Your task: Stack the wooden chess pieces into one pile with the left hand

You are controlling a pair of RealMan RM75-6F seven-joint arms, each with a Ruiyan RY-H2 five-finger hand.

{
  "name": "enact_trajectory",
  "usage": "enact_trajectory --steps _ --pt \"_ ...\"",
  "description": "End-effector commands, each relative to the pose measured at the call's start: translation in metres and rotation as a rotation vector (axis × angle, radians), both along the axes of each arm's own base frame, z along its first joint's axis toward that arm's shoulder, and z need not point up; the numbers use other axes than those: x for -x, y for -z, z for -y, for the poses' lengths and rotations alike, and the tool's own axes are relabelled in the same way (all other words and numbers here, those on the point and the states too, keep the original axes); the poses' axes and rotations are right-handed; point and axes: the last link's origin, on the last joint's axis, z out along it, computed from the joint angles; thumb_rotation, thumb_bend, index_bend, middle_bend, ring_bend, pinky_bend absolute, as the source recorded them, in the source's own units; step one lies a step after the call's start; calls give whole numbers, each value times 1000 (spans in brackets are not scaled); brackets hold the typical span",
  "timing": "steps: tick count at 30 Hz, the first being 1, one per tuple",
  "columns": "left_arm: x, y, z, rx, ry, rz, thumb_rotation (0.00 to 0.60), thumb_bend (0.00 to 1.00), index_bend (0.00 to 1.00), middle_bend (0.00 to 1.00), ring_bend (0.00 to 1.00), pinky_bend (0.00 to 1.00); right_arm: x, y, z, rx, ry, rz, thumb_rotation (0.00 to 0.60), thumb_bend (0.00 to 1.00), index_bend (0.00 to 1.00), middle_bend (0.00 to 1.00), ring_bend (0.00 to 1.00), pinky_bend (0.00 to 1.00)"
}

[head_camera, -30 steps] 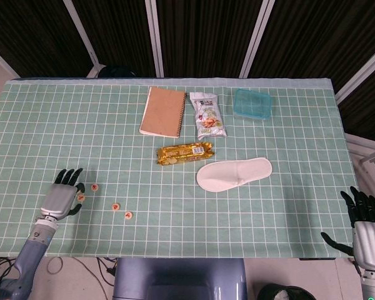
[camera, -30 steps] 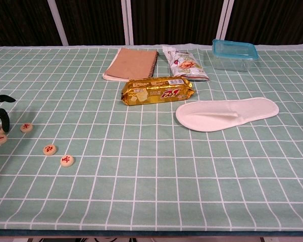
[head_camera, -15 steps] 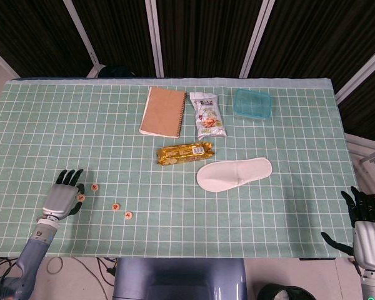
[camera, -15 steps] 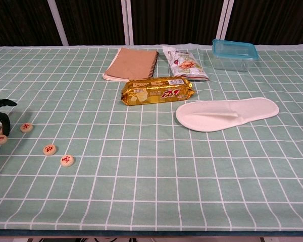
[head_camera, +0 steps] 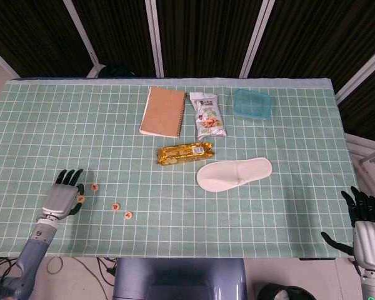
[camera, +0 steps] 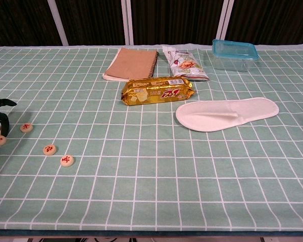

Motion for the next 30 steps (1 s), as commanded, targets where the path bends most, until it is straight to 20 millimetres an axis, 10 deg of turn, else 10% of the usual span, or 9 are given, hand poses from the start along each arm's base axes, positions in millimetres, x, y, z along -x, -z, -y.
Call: enact_trajectory --steps 1,30 --pt "-4 -4 -1 -11 5 20 600 304 504 19 0 0 0 0 0 -1 0 0 600 204 94 31 0 0" --pt "-34 6 -39 -16 1 49 600 304 481 28 0 0 1 1 1 -4 7 0 600 204 94 31 0 0"
